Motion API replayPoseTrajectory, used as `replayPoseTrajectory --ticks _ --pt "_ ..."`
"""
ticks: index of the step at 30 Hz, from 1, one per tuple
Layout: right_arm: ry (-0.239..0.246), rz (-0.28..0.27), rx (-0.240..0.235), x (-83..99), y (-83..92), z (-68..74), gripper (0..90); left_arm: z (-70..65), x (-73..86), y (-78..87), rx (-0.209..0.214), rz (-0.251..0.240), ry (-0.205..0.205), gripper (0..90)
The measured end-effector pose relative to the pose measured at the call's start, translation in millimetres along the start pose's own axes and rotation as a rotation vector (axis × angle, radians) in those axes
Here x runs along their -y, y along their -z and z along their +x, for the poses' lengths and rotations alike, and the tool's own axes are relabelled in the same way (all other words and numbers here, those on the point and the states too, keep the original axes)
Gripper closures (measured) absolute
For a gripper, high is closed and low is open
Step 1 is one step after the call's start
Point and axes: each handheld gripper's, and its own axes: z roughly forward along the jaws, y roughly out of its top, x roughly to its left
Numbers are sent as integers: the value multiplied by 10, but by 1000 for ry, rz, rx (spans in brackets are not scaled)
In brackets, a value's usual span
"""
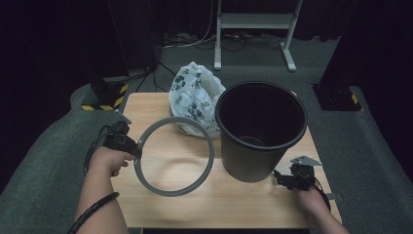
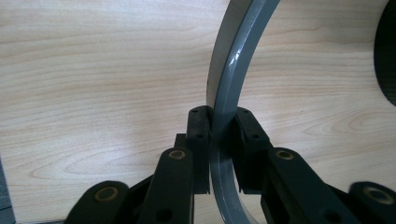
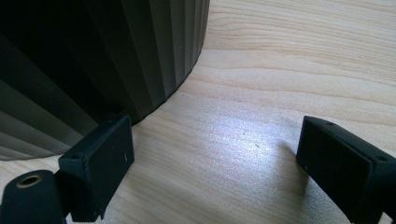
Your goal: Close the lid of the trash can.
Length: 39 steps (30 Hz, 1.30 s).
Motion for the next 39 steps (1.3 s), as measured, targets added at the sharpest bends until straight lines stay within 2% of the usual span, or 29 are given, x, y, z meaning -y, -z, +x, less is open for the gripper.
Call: replayPoseTrajectory --ticks 6,9,15,23,25,29,34,39 --pt "1 0 -1 -1 -1 0 107 -10 -44 130 20 -18 9 780" --pt "1 0 -1 -1 -1 0 108 -28 -75 210 8 -43 13 780" --pt "2 0 -1 -1 -1 -1 107 -68 -124 344 25 -64 5 782" --pt "1 0 -1 -1 -1 0 108 -88 -149 525 48 -125 25 787" --pt "2 0 -1 -1 -1 0 108 -77 -149 565 53 -130 19 786" --pt "1 0 -1 -1 -1 0 108 -65 -142 635 75 -152 32 786" --pt "-1 1 -3 0 1 4 109 -81 -141 722 68 -158 -1 787" --pt "-1 3 -4 1 3 6 109 -99 -144 810 86 -187 0 788"
